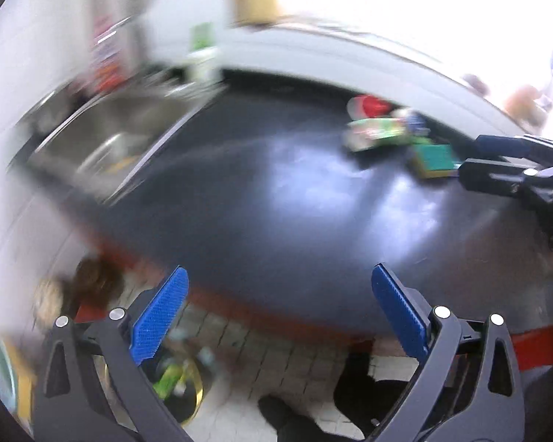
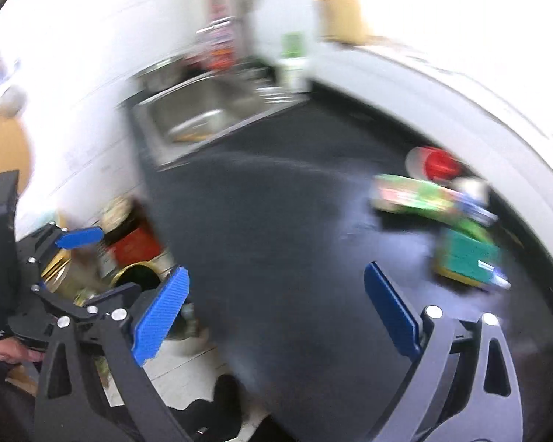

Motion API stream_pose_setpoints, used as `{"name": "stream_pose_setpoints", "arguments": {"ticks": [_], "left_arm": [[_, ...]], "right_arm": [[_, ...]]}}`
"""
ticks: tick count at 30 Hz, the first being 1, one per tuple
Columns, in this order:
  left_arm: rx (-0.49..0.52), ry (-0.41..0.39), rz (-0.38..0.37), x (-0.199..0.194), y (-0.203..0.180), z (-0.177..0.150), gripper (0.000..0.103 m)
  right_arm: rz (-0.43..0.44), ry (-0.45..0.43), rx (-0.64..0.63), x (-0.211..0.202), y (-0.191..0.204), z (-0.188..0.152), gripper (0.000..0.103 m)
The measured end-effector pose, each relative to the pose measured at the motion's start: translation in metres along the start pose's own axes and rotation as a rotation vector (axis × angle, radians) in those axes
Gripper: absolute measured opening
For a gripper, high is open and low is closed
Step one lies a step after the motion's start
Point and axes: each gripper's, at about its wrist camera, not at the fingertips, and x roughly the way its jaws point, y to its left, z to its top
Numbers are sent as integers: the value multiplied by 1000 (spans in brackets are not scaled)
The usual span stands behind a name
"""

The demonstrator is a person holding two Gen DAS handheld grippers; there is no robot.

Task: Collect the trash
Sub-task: 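Move both open tools back up over the countertop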

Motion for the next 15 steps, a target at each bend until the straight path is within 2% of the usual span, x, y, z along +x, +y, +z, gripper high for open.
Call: {"name": "stream_pose_setpoints", "arguments": {"ticks": [3, 7, 10, 15], "left_arm": [[95, -10, -81, 16, -53, 28, 96], [214, -18, -155, 34, -112, 55, 96], [274, -10, -178, 40, -135, 60, 96], [313, 18, -185, 59, -156, 69, 97]], "right_arm": [[-78, -14, 78, -24, -60, -20, 93], [-132, -33, 152, -48, -113, -45, 93], [-143, -40, 180, -58, -142, -61, 93], [-134, -27, 175, -47, -159, -62, 93]]}}
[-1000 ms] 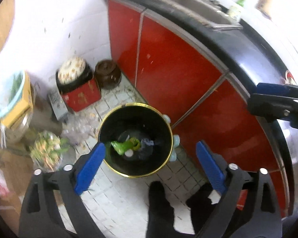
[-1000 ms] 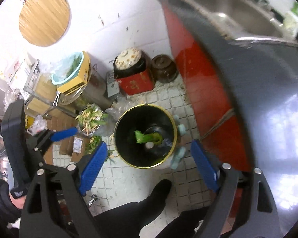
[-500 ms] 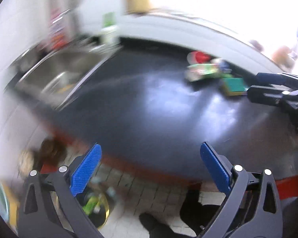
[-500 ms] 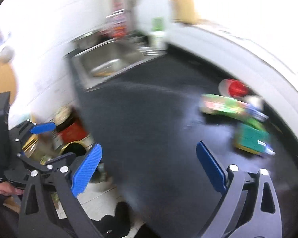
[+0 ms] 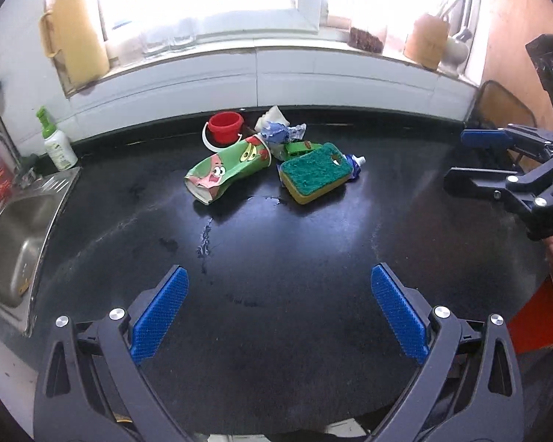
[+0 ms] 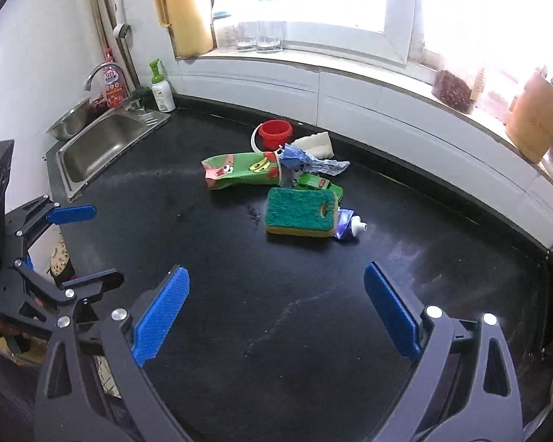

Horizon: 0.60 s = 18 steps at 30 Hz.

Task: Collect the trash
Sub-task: 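Move both open tools back up over the countertop, then grasp the green SpongeBob cup with the left tool while the right tool grasps the green sponge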

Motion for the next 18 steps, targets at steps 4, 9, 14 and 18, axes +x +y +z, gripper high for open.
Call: {"name": "stream_pose_setpoints", "arguments": {"ticks": [4, 9, 14, 18], "left_arm": [[1, 23, 7, 19, 4, 10, 96], [40, 54, 29, 51, 18, 28, 96], [107, 84, 44, 99, 38, 48, 96], [130, 107, 33, 140, 57, 64, 96]], "right_arm": [[23, 19, -16, 20, -3, 7, 93], [35, 52, -28, 53, -10, 23, 93], [46, 90, 23, 101, -19, 44, 93], [13, 145, 45, 150, -23, 57, 94]]}}
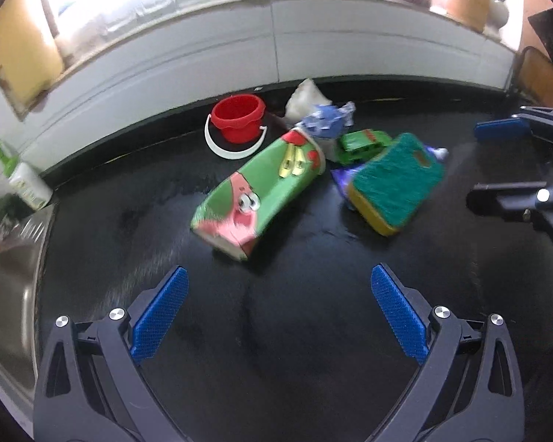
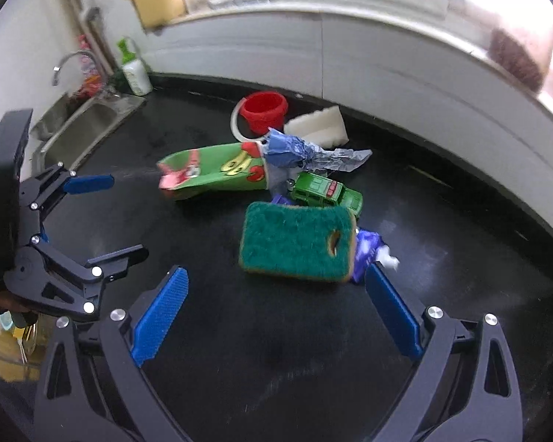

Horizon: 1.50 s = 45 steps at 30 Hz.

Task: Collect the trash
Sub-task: 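Grasp the green SpongeBob cup with the left tool while the right tool grasps the green sponge, then carry cup and sponge down to the black bin and open both tools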

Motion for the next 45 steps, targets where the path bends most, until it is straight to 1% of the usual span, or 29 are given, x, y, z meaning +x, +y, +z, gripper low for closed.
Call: {"name": "stream_pose_setpoints", "arguments": {"ticks": [1, 4, 6, 9, 11, 13, 15, 17, 19, 20, 21, 22, 23, 25, 26, 28, 29, 30, 31, 35, 36, 37, 38, 41, 43, 45], "left_arm": [[6, 7, -4, 9, 3, 4, 96], [45, 30, -18, 40, 12, 15, 96], [78, 32, -20, 52, 13, 21, 96], [131, 28, -26, 65, 15, 26, 96], [162, 29, -35, 74, 16, 29, 96], [189, 28, -33, 82, 16, 32, 96], [218, 3, -22, 84, 14, 36, 96], [243, -21, -39, 84, 12, 42, 96], [263, -29, -64, 87, 10, 46, 96], [269, -23, -77, 89, 8, 47, 95], [272, -18, -88, 91, 7, 48, 92], [271, -14, -86, 92, 7, 48, 78], [271, -6, -78, 93, 7, 48, 66], [256, 4, -87, 90, 7, 48, 65], [244, 15, -93, 88, 7, 47, 64], [238, 4, -66, 81, 6, 44, 63], [222, -2, -61, 74, 6, 43, 63], [203, -5, -56, 69, 5, 42, 63], [184, -8, -55, 63, 5, 42, 63], [111, -10, -26, 40, 5, 35, 63], [94, -8, -16, 35, 6, 30, 63], [68, -5, -6, 28, 6, 26, 63], [49, -6, 1, 21, 9, 22, 63], [-2, -15, 23, -1, 10, 8, 63], [-32, -26, 39, -15, 9, -2, 63], [-60, -35, 59, -26, 11, -13, 63]], "right_arm": [[-13, 22, 8, 14, -1, 5, 94], [-23, 56, 36, 39, -4, 11, 94], [-33, 67, 40, 49, -5, 13, 95], [-84, 95, 36, 67, -4, 15, 96], [-104, 91, 22, 73, -3, 16, 96], [-145, 92, -12, 78, 1, 18, 97], [-170, 92, -40, 81, 4, 18, 97], [-177, 92, -47, 82, 5, 18, 97], [-182, 89, -63, 82, 7, 16, 97], [-178, 85, -68, 80, 7, 14, 93], [-175, 83, -69, 78, 9, 13, 87], [-174, 80, -72, 76, 9, 13, 79], [-176, 77, -76, 74, 10, 12, 77], [-174, 73, -79, 70, 11, 10, 66], [-171, 69, -77, 68, 11, 10, 63], [-161, 51, -71, 61, 11, 13, 52], [-158, 42, -72, 56, 11, 14, 48], [-150, 34, -68, 51, 11, 15, 40], [-140, 39, -63, 48, 11, 15, 34], [-122, 32, -56, 46, 12, 13, 22], [-122, 30, -47, 44, 10, 13, 7], [-113, 26, -38, 42, 8, 15, 2], [-80, 27, -15, 39, 5, 15, 2], [-49, 14, -7, 27, 2, 12, 2], [2, 7, 30, 19, -2, 10, 2], [15, -6, 35, 12, -4, 6, 2]]}}
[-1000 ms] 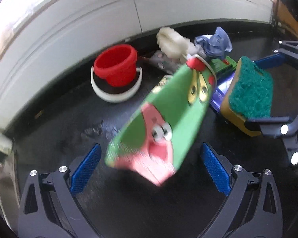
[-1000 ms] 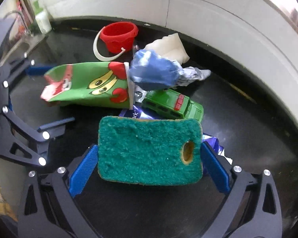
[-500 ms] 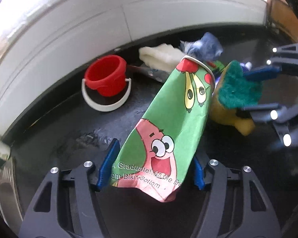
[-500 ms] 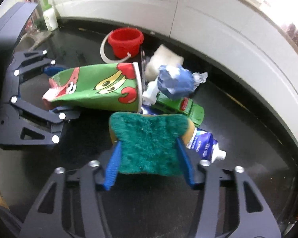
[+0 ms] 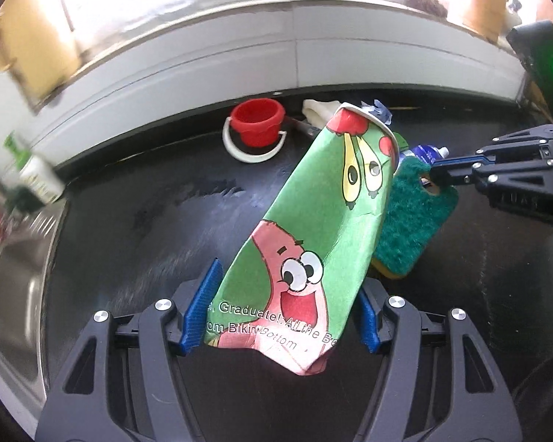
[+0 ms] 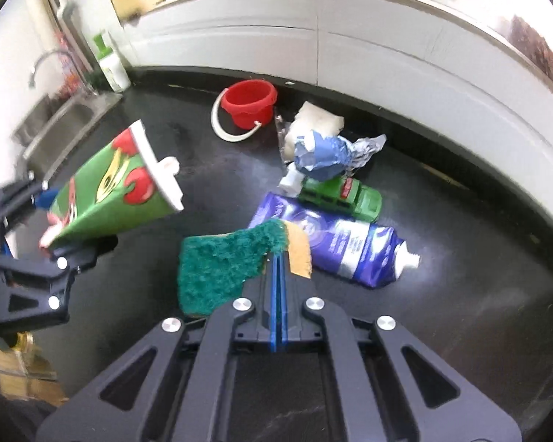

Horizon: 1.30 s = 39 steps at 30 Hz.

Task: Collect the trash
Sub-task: 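Carry cup and sponge down to the black bin and open both tools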

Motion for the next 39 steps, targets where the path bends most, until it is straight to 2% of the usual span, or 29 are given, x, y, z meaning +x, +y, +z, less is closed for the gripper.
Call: {"name": "stream_pose_setpoints", "arguments": {"ticks": [8, 13, 19, 25, 31, 39], "left_arm": [[-118, 4, 52, -31, 4, -32, 63], [-192, -3, 70, -54, 9, -47, 63], [-292, -9, 79, -81, 13, -68, 63], [-374, -25, 133, -122, 21, -99, 63], [-450, -30, 219, -169, 41, -148, 63], [-636, 2, 351, -229, 85, -241, 63]], "right_arm": [[40, -73, -10, -50, 10, -8, 2], [42, -126, -68, -91, 28, -10, 2], [51, -137, -110, -114, 48, -11, 2], [84, -119, -181, -121, 89, -21, 2], [155, -104, -286, -124, 159, -31, 2], [320, -70, -476, -123, 293, -57, 2]]}}
